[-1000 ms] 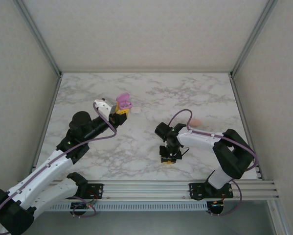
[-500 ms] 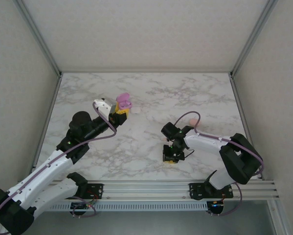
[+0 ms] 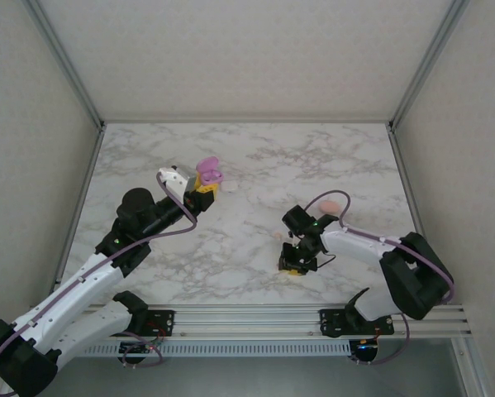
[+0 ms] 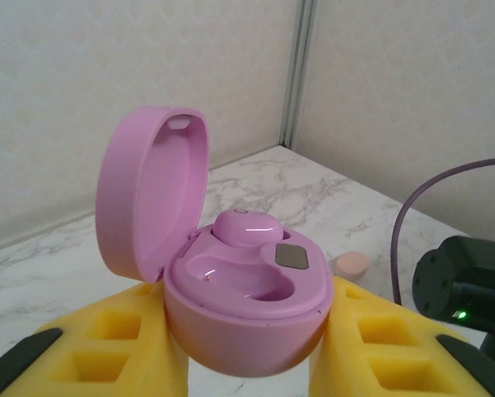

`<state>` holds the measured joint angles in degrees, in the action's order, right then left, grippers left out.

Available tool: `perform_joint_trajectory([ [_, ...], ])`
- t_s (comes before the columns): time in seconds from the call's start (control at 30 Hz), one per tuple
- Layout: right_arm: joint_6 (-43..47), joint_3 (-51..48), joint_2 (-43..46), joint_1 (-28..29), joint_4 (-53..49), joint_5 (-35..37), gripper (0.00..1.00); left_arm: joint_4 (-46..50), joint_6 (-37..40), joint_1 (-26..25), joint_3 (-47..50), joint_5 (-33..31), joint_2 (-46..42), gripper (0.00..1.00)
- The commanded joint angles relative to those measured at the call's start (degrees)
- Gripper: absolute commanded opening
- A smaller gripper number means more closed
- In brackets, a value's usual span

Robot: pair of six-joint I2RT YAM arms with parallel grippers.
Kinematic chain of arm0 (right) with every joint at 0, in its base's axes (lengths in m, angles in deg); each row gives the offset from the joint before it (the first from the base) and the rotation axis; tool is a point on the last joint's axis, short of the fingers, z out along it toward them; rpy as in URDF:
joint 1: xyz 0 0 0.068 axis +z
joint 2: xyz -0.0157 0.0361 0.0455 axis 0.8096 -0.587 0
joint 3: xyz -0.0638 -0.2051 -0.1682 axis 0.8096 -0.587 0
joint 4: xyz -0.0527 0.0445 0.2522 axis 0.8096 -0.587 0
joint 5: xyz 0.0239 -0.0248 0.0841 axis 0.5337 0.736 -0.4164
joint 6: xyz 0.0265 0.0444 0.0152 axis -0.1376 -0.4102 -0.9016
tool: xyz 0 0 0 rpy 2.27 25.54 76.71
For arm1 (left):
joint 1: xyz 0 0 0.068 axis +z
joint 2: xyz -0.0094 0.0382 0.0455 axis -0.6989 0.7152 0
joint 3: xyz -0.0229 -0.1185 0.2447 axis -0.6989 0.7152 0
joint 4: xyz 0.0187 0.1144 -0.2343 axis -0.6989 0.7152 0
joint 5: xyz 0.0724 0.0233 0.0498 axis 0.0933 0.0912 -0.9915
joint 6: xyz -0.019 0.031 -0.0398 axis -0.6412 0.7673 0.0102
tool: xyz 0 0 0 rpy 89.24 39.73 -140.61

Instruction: Insert the wireless bluetooth earbuds into the charging case

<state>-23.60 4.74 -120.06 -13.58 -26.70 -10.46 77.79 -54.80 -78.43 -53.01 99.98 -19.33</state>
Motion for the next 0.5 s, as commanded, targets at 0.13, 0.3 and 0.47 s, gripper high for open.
perform_joint_trajectory([
  [0.13,6.13,5.41,4.97,-0.48,-6.65,4.05,0.37,-2.75,-0.57,-0.28,-1.1,0.73,0.53,0.16],
  [0.3,12.5,9.0,-0.9,-0.47,-7.28,4.39,0.39,-2.84,-0.61,-0.28,-1.01,0.72,0.31,0.16],
  [0.47,19.45,12.3,-4.71,-0.35,-5.99,3.26,0.41,-2.09,-0.31,-0.28,-1.11,0.33,-0.16,0.16],
])
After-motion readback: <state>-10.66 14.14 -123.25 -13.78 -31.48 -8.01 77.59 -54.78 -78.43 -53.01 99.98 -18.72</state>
